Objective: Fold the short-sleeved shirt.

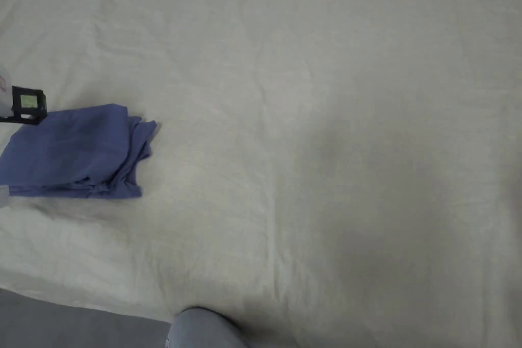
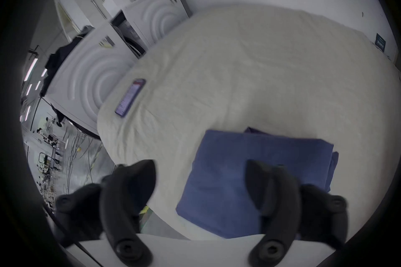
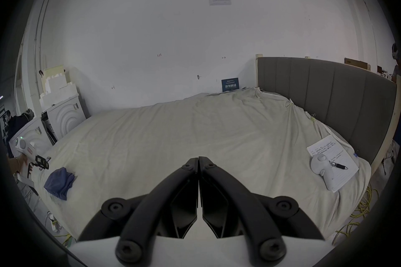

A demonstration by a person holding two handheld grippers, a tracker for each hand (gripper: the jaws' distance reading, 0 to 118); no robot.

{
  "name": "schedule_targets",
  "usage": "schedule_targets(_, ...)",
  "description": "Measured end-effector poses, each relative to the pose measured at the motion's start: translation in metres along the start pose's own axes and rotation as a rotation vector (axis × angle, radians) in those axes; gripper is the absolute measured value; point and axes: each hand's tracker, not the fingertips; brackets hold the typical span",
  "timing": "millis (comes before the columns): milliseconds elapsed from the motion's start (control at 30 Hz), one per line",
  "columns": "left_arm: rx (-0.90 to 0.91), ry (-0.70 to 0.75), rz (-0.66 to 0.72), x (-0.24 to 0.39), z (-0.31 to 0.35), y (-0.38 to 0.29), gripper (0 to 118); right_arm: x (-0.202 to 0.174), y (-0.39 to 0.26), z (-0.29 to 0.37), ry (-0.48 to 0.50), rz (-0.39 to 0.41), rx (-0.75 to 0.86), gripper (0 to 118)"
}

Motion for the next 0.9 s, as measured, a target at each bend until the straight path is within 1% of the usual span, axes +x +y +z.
schedule_targets(100,0.096,0.017,0.068,-0.004,0.033,0.007,105,0.009,0.001,0.006,0.005,-0.006,0.006,0)
schedule_targets(133,0.149,0.001,0.095,-0.005,0.047,0.008,105,-0.025,0.011,-0.003,0.007,0.001,0.014,0)
schedule_targets(200,0.262,-0.013,0.136,-0.003,0.073,0.015,105,-0.023,0.015,0.0,0.007,0.042,0.027,0)
schedule_targets(267,0.384,-0.032,0.188,0.004,0.106,0.016,105,-0.017,0.02,0.003,0.018,0.057,0.034,0)
schedule_targets(333,0.51,-0.083,0.237,0.022,0.147,0.013,105,-0.011,0.026,0.004,0.032,0.06,0.039,0)
schedule_targets(533,0.712,-0.259,0.207,0.095,0.234,-0.007,105,0.002,0.051,0.007,0.05,0.085,0.089,0)
schedule_targets(667,0.791,-0.344,0.175,0.16,0.264,-0.026,105,0.009,0.066,0.004,0.056,0.124,0.125,0)
schedule_targets(733,0.802,-0.378,0.167,0.182,0.28,-0.044,105,0.01,0.072,0.004,0.051,0.126,0.145,0)
schedule_targets(800,0.807,-0.424,0.127,0.205,0.293,-0.058,105,0.015,0.075,0.005,0.051,0.138,0.156,0)
schedule_targets(900,0.819,-0.458,0.106,0.235,0.303,-0.081,104,0.017,0.076,0.005,0.044,0.158,0.174,0)
